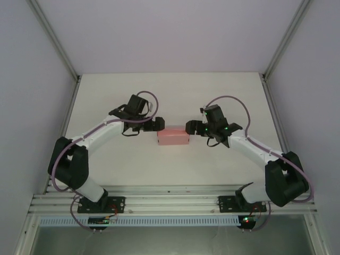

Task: Assemble paper box

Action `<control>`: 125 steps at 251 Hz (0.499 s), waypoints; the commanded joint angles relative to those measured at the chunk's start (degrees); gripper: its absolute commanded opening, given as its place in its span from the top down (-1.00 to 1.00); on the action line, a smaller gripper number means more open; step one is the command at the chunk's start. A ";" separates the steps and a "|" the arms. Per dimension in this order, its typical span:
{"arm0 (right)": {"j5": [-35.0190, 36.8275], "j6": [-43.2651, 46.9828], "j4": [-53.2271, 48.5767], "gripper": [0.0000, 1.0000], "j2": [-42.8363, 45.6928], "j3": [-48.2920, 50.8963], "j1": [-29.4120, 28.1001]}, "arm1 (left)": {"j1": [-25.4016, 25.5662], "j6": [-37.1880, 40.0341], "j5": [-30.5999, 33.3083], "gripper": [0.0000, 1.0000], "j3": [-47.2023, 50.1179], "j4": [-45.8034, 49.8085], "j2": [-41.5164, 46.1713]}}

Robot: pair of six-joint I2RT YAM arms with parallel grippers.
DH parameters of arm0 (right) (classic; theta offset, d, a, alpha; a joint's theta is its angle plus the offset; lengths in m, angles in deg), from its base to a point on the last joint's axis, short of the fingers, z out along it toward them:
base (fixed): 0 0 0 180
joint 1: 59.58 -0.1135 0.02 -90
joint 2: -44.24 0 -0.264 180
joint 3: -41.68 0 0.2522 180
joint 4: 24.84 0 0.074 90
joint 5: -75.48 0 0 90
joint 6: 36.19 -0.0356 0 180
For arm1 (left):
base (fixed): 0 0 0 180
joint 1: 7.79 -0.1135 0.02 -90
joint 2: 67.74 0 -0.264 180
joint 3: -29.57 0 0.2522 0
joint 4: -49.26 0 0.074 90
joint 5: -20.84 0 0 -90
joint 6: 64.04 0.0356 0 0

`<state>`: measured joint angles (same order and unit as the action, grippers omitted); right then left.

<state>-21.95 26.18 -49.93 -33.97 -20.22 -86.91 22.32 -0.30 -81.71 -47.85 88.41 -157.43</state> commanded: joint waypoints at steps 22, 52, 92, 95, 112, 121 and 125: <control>-1.20 0.60 0.84 -0.59 -1.21 4.24 0.37 | 0.03 -1.56 -5.10 -0.82 5.88 -6.08 1.99; -1.63 -0.05 2.23 -0.53 -1.66 6.68 0.44 | -0.47 -2.07 -5.83 -0.40 9.14 -8.43 2.24; -2.35 -0.81 5.58 -0.39 -2.36 10.59 0.75 | -1.95 -3.57 -10.66 -0.06 13.55 -13.23 1.03; -2.52 -0.84 6.10 -0.38 -2.42 11.09 0.78 | -2.00 -3.68 -11.02 -0.04 13.91 -13.60 1.01; -3.74 -1.07 9.96 -0.24 -3.14 13.76 1.04 | -2.25 -4.22 -12.42 0.17 15.84 -15.72 0.66; -4.49 -1.05 12.12 -0.18 -3.64 15.14 1.23 | -2.35 -4.46 -12.64 0.31 16.62 -16.39 0.55; -4.76 -1.03 13.25 -0.15 -3.92 15.86 1.32 | -2.40 -4.55 -12.80 0.36 17.05 -16.69 0.49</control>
<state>-27.52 24.84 -35.86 -33.95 -11.00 -86.43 20.81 -4.17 -94.61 -35.45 70.12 -155.49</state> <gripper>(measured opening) 0.614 0.396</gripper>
